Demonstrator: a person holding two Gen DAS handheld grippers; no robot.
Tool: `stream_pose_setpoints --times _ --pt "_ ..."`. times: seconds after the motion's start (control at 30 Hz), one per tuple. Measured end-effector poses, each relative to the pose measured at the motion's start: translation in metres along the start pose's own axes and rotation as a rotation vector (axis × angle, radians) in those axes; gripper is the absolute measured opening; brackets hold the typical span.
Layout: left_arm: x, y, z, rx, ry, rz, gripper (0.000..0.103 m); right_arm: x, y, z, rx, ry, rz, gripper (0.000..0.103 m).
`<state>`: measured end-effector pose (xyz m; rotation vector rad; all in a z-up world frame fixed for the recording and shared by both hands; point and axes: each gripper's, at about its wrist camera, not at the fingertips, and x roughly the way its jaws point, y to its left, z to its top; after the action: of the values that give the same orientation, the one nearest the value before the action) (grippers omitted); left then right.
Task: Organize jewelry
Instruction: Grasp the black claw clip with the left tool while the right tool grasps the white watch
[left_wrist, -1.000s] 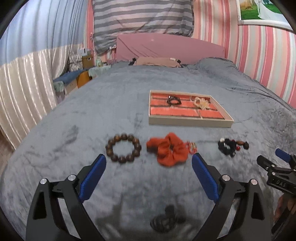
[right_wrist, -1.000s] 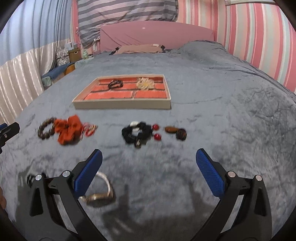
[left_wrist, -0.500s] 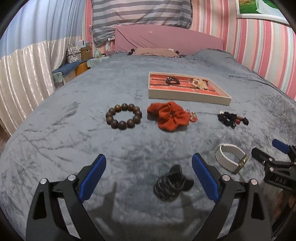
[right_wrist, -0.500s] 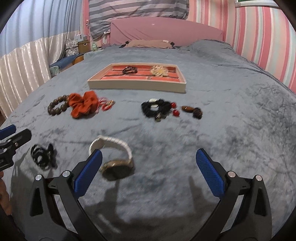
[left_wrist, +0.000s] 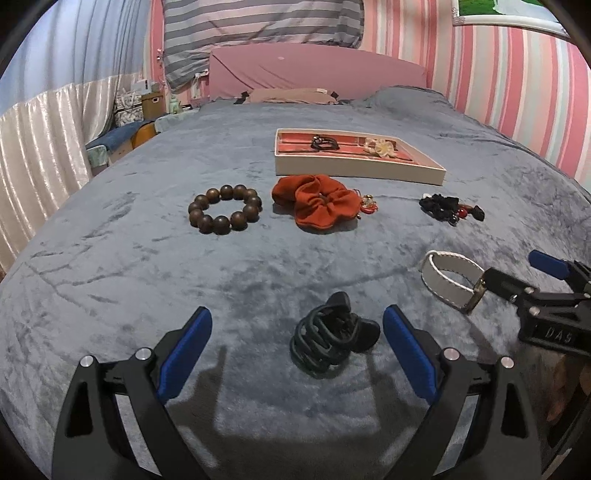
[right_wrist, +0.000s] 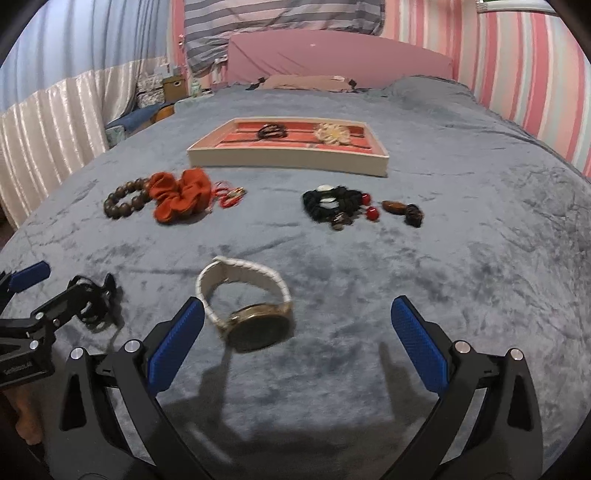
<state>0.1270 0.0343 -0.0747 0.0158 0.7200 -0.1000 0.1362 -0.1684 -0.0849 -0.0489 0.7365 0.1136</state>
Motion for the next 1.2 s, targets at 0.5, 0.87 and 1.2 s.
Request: stream_pose_setpoints --times 0.5,0.87,1.2 --pt "0.021 0.007 -0.005 -0.023 0.06 -0.068 0.091 0.031 0.013 -0.001 -0.018 0.087 0.023 0.099" --pt "0.032 0.003 -0.002 0.012 0.09 -0.094 0.075 0.048 0.016 0.007 -0.01 0.117 0.047 0.087" --pt "0.03 -0.004 0.001 0.059 0.075 -0.139 0.044 0.049 0.021 0.008 -0.02 0.118 0.103 0.054"
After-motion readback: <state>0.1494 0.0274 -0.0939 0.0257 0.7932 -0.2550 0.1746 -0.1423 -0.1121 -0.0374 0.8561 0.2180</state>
